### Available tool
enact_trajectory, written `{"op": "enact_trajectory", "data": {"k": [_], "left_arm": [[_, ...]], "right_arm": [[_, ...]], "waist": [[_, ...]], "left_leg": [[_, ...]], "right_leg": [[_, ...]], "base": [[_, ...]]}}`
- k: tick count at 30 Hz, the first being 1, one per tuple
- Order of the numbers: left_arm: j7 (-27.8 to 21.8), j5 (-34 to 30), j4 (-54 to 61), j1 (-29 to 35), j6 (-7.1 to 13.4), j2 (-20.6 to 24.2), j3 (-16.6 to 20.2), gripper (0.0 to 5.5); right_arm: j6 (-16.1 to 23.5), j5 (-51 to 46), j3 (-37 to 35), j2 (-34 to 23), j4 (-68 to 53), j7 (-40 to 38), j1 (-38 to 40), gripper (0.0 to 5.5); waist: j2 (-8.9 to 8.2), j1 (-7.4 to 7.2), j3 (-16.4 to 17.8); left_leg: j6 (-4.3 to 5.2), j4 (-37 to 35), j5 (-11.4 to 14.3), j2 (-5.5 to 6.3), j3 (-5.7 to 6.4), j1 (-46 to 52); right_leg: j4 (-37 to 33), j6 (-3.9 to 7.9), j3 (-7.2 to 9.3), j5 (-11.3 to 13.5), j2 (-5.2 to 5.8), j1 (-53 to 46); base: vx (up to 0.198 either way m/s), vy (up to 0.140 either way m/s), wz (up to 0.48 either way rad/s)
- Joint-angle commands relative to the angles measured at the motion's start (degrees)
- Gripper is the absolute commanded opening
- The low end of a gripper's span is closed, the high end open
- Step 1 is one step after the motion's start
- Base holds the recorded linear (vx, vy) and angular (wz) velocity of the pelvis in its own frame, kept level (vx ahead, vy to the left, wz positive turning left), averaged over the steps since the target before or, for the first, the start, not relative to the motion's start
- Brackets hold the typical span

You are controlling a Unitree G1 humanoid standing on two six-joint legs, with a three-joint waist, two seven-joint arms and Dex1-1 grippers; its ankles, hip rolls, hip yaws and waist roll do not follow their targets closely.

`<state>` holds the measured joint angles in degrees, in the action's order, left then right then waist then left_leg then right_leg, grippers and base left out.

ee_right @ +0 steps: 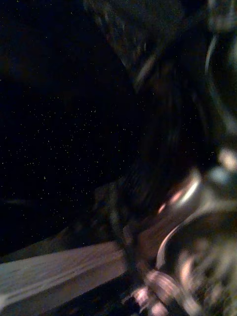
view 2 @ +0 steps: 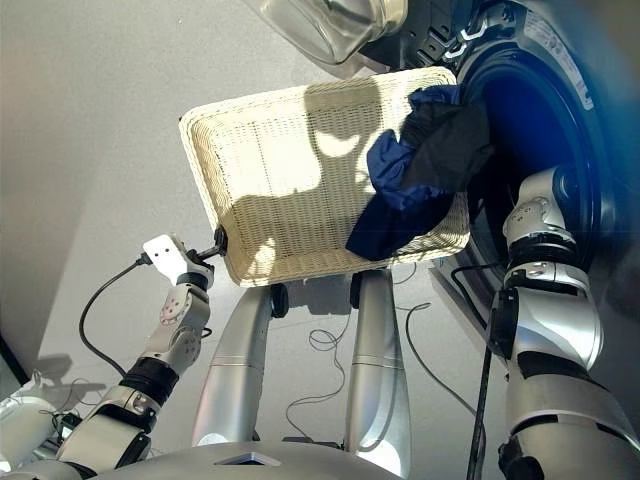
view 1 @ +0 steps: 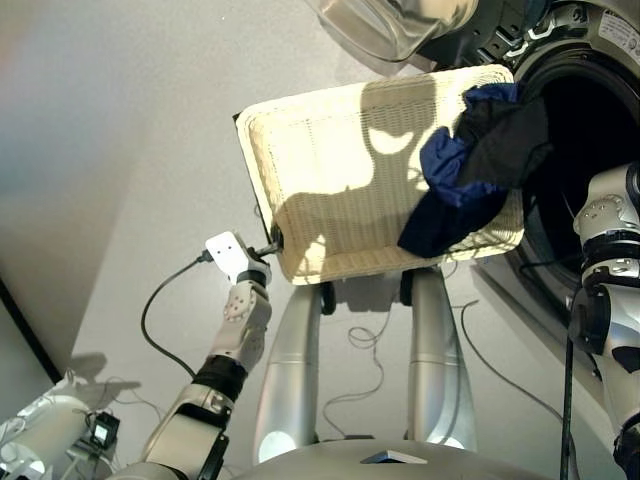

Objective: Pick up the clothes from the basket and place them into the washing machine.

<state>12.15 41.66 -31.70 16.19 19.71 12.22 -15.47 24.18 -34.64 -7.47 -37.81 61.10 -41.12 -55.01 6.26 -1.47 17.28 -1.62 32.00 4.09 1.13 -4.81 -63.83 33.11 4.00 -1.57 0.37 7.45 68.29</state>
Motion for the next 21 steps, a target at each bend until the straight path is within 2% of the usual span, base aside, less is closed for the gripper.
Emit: {"op": "enact_trajectory", "data": {"k": [1, 5, 10, 21], "left_arm": [[-0.84, 1.03, -2.44, -0.34, 3.23, 0.32, 0.25, 5.50], [-1.23, 0.41, -2.74, 0.04, 2.93, 0.08, 0.53, 5.50], [-1.92, 1.31, -4.84, 0.66, 2.54, -0.43, 2.76, 5.50], [-3.90, 0.45, -7.22, 2.08, 1.90, -1.09, 4.36, 5.50]], "right_arm": [[0.11, -1.09, 5.67, -1.98, 0.86, 7.73, 0.28, 5.50], [-1.23, -0.45, 9.43, 3.05, 0.83, 12.59, 1.46, 5.50], [-2.90, 0.10, 14.29, 9.05, -2.51, 19.39, 4.77, 5.50], [-6.53, 7.69, 23.32, 18.75, -6.46, 27.97, 13.05, 5.50]], "waist": [[0.25, 0.08, -5.10], [-0.20, 0.04, -5.30], [-1.09, -0.15, -4.86], [-2.69, -0.43, -2.72]], "left_leg": [[1.35, -0.39, 6.39, -0.51, 4.11, 4.50], [1.79, -2.59, 5.31, -0.57, 4.43, 5.82], [2.01, -5.13, 4.01, -0.70, 4.66, 7.65], [2.80, -12.74, 0.08, -0.69, 4.90, 13.44]], "right_leg": [[-1.83, 1.03, 2.60, -4.92, -1.24, -4.77], [-3.73, 1.11, 3.24, -4.05, -0.98, -6.44], [-6.54, 1.24, 3.97, -2.71, -0.85, -8.67], [-14.19, 1.85, 5.31, 0.83, -0.57, -14.52]], "base": [[0.000, 0.000, 0.000], [0.000, 0.000, 0.000], [0.000, 0.000, 0.000], [0.000, 0.000, 0.000]]}}
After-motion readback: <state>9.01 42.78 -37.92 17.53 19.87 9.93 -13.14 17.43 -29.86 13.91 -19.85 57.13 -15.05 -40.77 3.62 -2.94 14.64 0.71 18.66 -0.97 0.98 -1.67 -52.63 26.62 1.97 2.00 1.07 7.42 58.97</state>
